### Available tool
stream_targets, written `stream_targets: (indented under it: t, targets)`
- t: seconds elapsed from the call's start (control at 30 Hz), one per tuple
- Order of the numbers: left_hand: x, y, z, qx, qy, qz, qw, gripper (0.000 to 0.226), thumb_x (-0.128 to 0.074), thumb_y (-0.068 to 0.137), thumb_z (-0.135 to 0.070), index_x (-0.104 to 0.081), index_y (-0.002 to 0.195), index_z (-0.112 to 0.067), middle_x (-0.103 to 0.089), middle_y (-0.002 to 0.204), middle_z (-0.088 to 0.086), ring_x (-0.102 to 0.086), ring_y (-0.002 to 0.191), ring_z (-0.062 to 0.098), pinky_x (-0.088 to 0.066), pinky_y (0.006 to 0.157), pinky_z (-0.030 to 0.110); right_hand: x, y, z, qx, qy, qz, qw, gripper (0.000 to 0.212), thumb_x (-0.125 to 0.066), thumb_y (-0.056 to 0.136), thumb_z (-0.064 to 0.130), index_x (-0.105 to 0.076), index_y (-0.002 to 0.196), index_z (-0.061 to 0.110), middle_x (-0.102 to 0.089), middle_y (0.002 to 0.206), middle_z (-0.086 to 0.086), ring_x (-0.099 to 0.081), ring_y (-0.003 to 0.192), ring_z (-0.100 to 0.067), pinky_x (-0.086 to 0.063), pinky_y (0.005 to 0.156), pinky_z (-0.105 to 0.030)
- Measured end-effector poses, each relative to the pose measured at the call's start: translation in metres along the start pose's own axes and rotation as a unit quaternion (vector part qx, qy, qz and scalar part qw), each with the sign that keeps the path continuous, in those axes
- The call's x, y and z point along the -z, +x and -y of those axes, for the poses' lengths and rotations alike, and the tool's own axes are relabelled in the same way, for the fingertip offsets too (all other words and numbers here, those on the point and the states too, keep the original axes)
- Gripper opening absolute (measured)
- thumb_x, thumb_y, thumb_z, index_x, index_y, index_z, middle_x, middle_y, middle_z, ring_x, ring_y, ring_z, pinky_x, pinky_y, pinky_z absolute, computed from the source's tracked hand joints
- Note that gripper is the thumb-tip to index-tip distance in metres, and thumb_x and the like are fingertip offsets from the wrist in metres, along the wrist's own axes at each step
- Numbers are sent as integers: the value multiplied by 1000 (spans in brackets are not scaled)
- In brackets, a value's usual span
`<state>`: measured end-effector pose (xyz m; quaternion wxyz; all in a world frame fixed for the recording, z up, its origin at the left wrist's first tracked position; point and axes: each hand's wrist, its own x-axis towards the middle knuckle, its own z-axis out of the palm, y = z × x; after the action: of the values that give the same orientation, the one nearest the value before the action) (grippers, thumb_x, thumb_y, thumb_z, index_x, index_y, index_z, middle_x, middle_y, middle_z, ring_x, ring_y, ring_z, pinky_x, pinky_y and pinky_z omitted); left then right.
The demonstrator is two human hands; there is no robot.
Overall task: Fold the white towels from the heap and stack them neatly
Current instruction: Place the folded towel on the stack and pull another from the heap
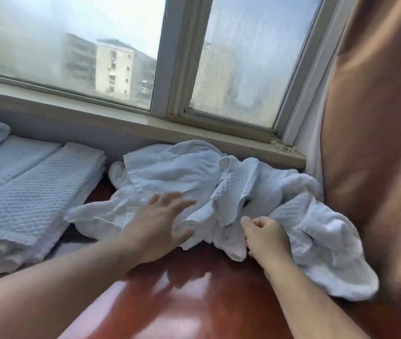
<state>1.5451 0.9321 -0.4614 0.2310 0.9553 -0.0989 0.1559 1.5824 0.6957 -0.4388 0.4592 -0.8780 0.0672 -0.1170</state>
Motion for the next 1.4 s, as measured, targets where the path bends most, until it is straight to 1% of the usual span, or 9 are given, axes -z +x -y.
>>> stream_targets:
  t: [0.23, 0.43, 0.77, 0.9, 1.03, 1.07, 1.1, 1.17, 1.4]
  targets:
    - [-77, 69, -42, -44, 169, 5, 985, 88, -24, 77, -85, 6, 152, -51, 0, 165, -5, 6, 151, 20, 3, 120, 49, 58, 62, -81, -63, -200, -194, 958, 59, -64, 85, 52, -41, 134, 28, -41, 141, -14, -40, 125, -40, -39, 98, -50]
    - [-112, 90, -11, -26, 207, 8, 978, 82, -19, 78, -78, 24, 144, -58, 29, 158, -17, 22, 150, 16, 20, 113, 50, 78, 99, -107, -41, -114, -149, 981, 96, -74, 82, 56, -14, 153, 32, -41, 142, -16, -54, 85, -20, -39, 62, -28]
    - [-89, 82, -38, -16, 199, 81, 976, 88, -14, 72, -81, -3, 154, -50, 1, 167, -4, 8, 153, 21, 11, 119, 53, 73, 55, -75, 111, 7, -177, 978, 32, -48, 103, 35, -50, 75, 21, -58, 71, 6, -57, 71, -8, -37, 59, -26]
    - [-69, 51, -60, -47, 66, 84, 993, 95, -56, 75, -73, -16, 154, -40, -20, 160, 1, -11, 150, 23, -13, 122, 42, 51, -21, 0, 257, 150, 2, 955, 33, -54, 99, 36, -47, 70, 22, -47, 61, 14, -44, 59, -4, -39, 61, -26]
    - [-33, -4, -124, 31, -376, -144, 915, 97, -12, 72, -94, -11, 127, -14, -13, 113, 60, -11, 107, 72, 21, 96, 62, 26, -89, 69, 214, 344, 340, 849, 28, -55, 94, 34, -56, 70, 21, -47, 57, 7, -46, 55, -11, -43, 56, -29]
    - [-27, -20, -120, 39, -429, -153, 889, 90, -17, 69, -98, -19, 101, -14, -24, 98, 51, -20, 98, 65, 28, 87, 27, 20, -99, 83, 183, 393, 394, 810, 23, -56, 93, 33, -58, 73, 22, -47, 58, 3, -47, 54, -13, -44, 54, -27]
    - [-19, -36, -112, 26, -451, -139, 881, 93, -35, 73, -92, -14, 104, -6, -24, 111, 57, -21, 108, 67, 4, 102, 62, 16, -105, 95, 150, 444, 433, 770, 19, -57, 91, 33, -59, 77, 20, -45, 59, -1, -46, 53, -14, -45, 52, -25]
    - [-1, -69, -83, 70, -482, -98, 868, 53, -71, 79, -49, -56, 121, -20, -60, 129, 22, -53, 125, 41, -50, 94, 54, 9, -106, 114, 98, 521, 433, 729, 20, -57, 89, 34, -57, 81, 16, -37, 64, -6, -43, 55, -16, -44, 50, -24]
    - [53, -135, 3, 205, -522, -126, 818, 29, -54, 100, -43, -67, 124, -31, -73, 117, -2, -70, 107, 17, -57, 83, 39, -29, -103, 70, 136, 82, 264, 951, 49, -53, 92, 65, -57, 123, 28, -66, 115, 3, -63, 101, -11, -51, 89, -32]
